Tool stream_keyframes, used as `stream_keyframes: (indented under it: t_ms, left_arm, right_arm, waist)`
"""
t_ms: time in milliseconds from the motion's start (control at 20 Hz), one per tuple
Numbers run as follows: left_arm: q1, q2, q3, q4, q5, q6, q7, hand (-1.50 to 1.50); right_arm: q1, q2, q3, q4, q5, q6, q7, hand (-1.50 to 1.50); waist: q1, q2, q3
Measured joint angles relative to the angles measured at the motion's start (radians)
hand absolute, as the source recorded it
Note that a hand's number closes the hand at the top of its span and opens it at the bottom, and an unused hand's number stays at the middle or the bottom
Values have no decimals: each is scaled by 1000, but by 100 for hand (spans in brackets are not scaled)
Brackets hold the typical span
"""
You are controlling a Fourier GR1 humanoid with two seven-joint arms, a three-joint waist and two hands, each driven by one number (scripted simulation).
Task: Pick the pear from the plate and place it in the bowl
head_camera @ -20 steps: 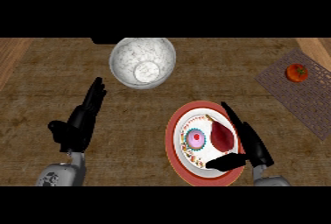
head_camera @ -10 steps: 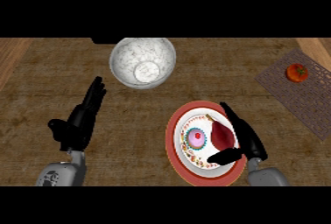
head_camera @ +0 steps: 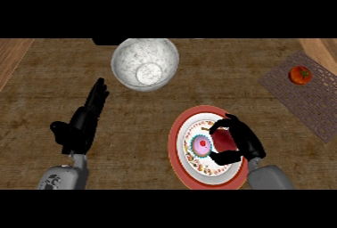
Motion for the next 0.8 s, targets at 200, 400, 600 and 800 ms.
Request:
stream_keyframes:
  t_ms: [200, 400, 600, 800]
  left_arm:
    - [-1, -2, 4, 10, -2, -3, -8, 0]
    - [-11, -1, -2, 4, 2, -14, 5, 0]
    - [-36, -6, -17, 10, 1, -26, 10, 0]
    - [-51, -19, -25, 30, -4, -23, 5, 0]
  right_arm:
    - [22, 18, 11, 7, 9, -20, -44, 150]
    - [-40, 83, 146, -6, -37, 18, -11, 150]
    - [-143, 112, 341, -18, -171, 21, 12, 150]
    - [-239, 123, 504, -59, -329, -82, 14, 150]
  waist:
    - [-2, -2, -2]
    - [19, 5, 3]
    - [63, 13, 8]
    - [72, 16, 9]
